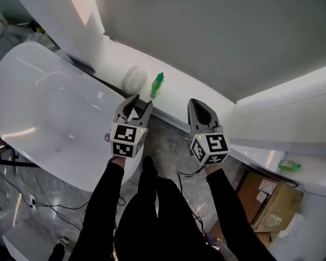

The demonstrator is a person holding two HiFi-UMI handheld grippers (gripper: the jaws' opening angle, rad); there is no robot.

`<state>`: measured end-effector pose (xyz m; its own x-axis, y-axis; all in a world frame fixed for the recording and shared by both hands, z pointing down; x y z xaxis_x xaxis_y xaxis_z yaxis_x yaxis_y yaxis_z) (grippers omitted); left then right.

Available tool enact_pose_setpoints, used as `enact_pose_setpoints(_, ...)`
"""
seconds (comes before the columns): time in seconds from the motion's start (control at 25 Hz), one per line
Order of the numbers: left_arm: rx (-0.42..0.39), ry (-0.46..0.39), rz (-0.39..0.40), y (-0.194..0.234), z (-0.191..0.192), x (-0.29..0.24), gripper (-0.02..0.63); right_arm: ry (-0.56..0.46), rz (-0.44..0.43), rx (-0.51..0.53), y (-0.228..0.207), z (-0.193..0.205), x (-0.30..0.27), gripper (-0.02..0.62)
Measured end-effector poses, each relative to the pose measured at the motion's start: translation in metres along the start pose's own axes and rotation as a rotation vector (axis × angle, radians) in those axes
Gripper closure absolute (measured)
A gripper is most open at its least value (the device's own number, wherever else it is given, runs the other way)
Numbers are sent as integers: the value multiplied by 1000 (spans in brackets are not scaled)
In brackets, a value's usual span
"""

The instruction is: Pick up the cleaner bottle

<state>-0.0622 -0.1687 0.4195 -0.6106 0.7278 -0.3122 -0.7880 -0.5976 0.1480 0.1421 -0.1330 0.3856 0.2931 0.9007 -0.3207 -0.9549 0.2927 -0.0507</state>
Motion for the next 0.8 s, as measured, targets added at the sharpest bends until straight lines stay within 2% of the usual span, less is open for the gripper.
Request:
enact_pose_setpoints(0.2,-12,46,23,3,18,-24,416,6,13,9,-6,5,-8,595)
enact_pose_setpoints(0.8,-29,144,-9,13,76,-93,370,50,-20,19,-30,51,-36,595)
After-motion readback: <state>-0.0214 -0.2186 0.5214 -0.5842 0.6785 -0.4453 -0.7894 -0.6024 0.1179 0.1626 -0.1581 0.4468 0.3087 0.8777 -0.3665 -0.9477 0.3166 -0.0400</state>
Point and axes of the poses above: the fingertips, and each gripper's own axes: x backward along the fingers, y to its left, z out of its underside, the point moved 7 cm from there along x, backward along the fingers, and after that the axes turned 3 degrees about z, right-handed, at the moved point
